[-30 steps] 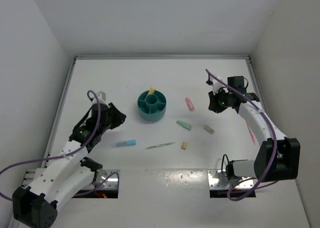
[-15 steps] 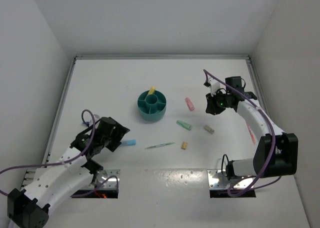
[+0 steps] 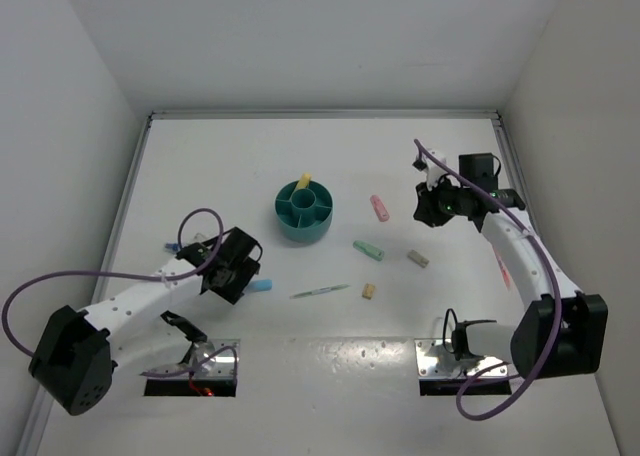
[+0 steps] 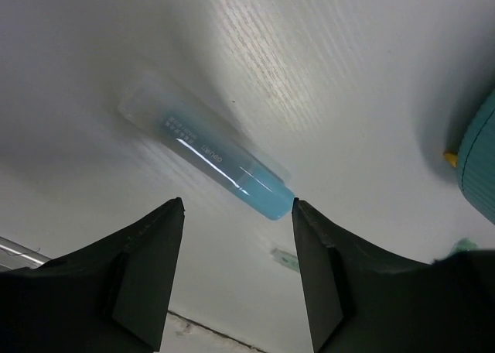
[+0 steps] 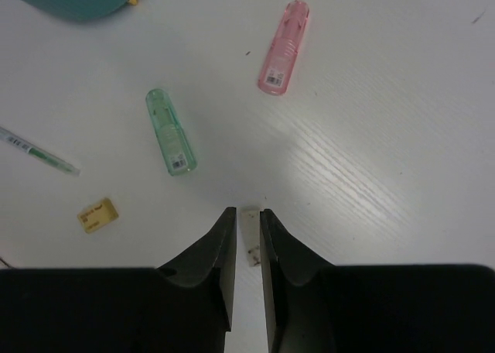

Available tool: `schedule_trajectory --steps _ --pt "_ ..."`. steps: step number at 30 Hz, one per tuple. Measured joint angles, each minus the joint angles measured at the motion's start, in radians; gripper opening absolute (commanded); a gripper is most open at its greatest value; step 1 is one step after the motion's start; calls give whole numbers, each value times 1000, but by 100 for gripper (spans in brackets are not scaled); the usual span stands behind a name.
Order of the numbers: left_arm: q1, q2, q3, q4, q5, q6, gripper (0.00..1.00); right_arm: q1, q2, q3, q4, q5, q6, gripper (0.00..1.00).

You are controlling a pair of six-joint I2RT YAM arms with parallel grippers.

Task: Sort the stationery into containers
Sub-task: Pick up the stationery from the center of the board.

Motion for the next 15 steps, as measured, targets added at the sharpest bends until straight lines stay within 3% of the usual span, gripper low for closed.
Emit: schedule_trajectory --steps 15 --pt "12 235 89 -30 -34 -59 63 0 -96 -14 1 -15 0 19"
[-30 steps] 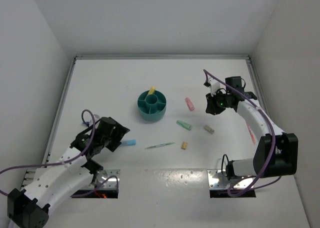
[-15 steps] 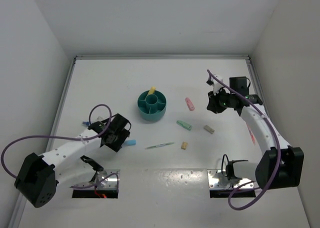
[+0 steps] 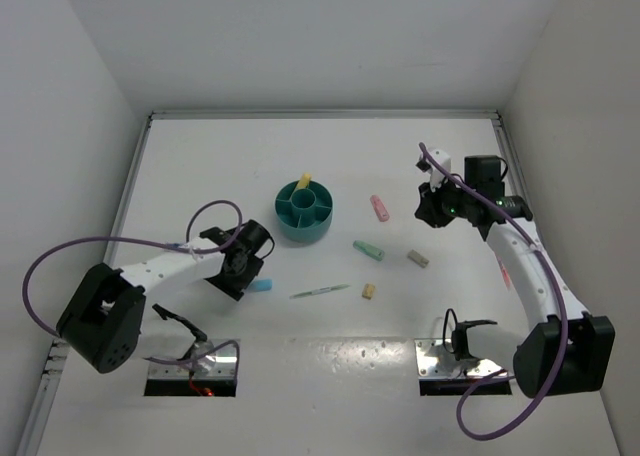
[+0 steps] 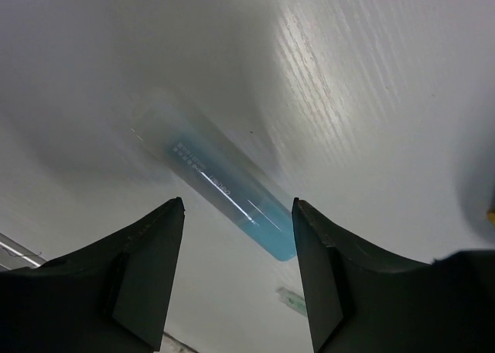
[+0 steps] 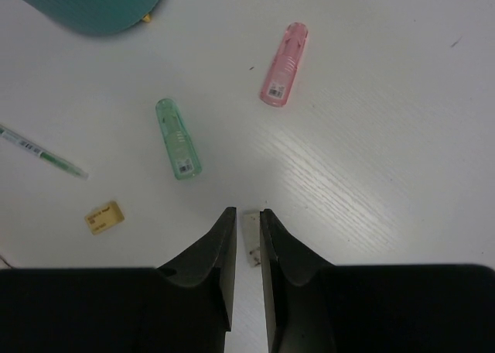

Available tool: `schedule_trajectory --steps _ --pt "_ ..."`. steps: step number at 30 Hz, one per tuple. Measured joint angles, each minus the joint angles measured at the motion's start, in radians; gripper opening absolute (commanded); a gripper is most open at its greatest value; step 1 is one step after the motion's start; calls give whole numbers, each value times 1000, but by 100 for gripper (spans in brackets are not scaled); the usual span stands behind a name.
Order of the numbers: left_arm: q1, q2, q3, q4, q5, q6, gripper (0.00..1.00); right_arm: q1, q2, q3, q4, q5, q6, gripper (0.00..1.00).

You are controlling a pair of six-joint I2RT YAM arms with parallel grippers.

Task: Sort the stationery into containers
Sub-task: Pick up the stationery from the center of the board, then place the stationery in the storage box.

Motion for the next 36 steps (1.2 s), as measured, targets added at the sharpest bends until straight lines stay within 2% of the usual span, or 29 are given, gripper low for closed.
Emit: schedule_trajectory --steps 7,9,13,15,24,25,26,29,31,33,36 --pt "18 109 10 15 1 2 62 0 -19 -1 0 0 0 19" --pt "18 118 5 27 3 3 58 0 -26 -1 1 0 0 19" --pt "27 120 1 30 6 13 41 0 -37 -8 5 0 0 19" --pt "35 120 -1 31 10 19 29 0 -38 -11 8 0 1 19" --pt "58 122 24 49 10 121 7 -2 -38 -13 8 -1 1 19" --pt "58 122 61 31 -4 177 0 -2 -39 -14 8 -2 1 9" --pt "59 121 110 28 -21 229 0 -2 -39 -16 8 -5 2 0" --pt "60 116 311 79 -87 478 0 -2 -39 -26 8 -18 -10 0" --pt "49 68 385 227 -146 662 0 -2 -39 -32 0 -45 -35 0" --pt "58 -31 370 396 -161 835 0 -2 -39 -42 0 -87 -68 0" --pt "110 -123 311 630 -125 1051 0 -2 -48 -77 2 -153 -130 8"
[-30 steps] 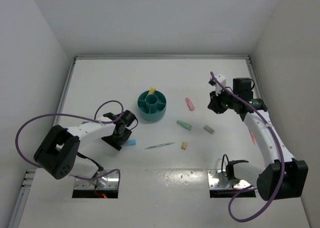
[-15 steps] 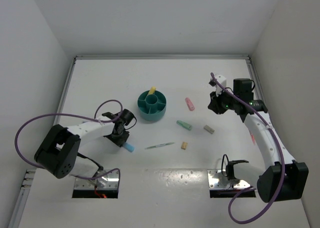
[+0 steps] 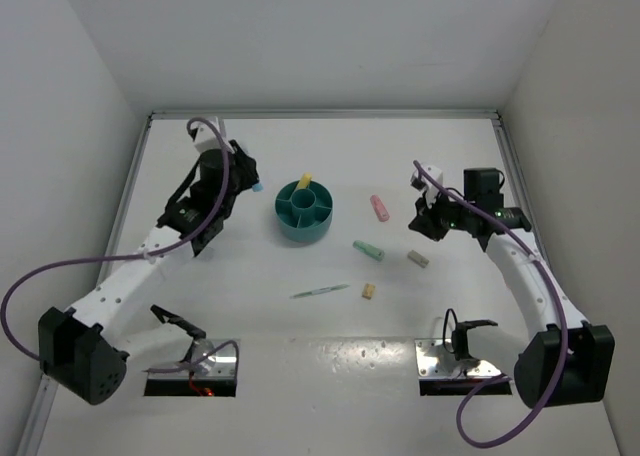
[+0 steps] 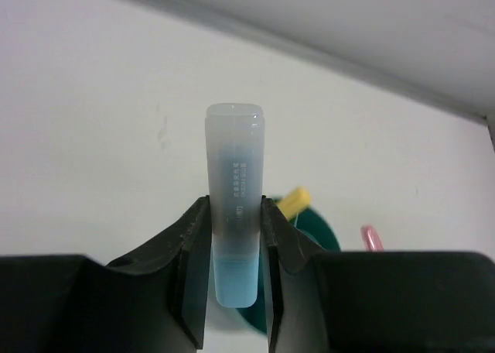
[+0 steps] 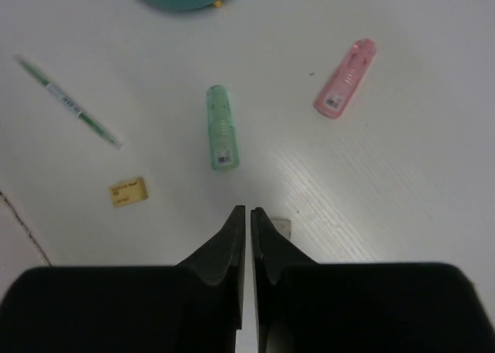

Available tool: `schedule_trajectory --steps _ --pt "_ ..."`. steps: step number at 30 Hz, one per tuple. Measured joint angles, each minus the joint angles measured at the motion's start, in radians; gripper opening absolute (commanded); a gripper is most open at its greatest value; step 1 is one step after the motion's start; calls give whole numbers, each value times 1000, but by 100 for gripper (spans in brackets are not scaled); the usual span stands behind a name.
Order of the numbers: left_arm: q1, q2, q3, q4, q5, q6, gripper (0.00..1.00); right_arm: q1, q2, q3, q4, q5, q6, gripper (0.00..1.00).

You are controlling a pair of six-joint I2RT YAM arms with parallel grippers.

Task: Sort the stationery into containers
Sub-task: Place the stationery in the storage box.

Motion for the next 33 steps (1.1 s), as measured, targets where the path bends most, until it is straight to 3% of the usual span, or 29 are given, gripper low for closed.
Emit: schedule_trajectory --steps 5,10,19,33 --pt "95 103 -6 291 174 230 0 0 -63 -93 -23 -122 -169 12" --pt "131 277 -36 463 384 336 0 0 -141 -160 -37 -203 -317 12" --pt "172 389 -35 642 579 333 0 0 -148 -182 -21 -219 -393 12" --pt "173 499 -102 865 696 238 0 0 -137 -185 -17 -216 -405 11"
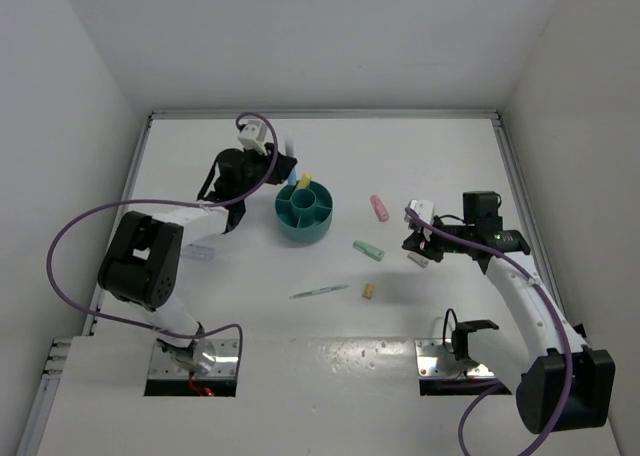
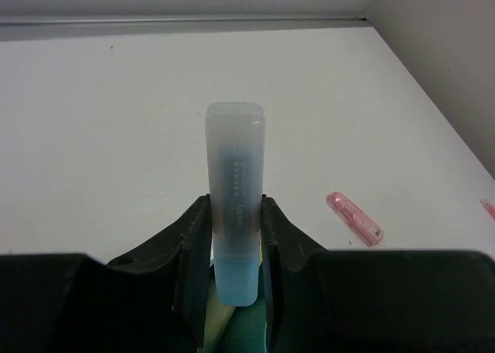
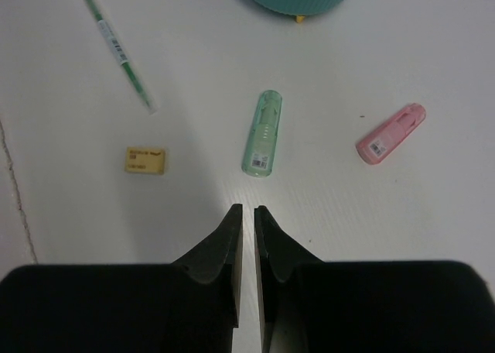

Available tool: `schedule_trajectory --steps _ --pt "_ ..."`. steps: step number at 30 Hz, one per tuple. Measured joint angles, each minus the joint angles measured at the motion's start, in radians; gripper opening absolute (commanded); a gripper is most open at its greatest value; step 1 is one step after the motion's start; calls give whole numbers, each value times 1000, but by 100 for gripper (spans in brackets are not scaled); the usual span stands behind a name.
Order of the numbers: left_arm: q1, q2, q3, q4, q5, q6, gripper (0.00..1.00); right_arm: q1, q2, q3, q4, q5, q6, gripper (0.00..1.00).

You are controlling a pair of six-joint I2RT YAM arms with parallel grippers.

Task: Sort the stationery into containers
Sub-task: Place the stationery in the storage box.

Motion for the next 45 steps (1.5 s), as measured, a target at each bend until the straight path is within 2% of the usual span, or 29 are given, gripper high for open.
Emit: schedule_trajectory --steps 22,30,33,39,45 --pt "0 94 -69 86 8 -16 0 0 10 0 1 0 0 11" --pt "0 92 -87 83 8 -13 26 0 11 -1 1 1 -6 12" --pt "0 87 -87 74 8 -11 39 0 11 -1 1 1 -7 12" --pt "-1 55 -100 43 3 -3 50 0 10 -1 0 1 -8 12" --pt "-1 10 -100 26 0 -4 51 0 10 -1 0 1 -8 12"
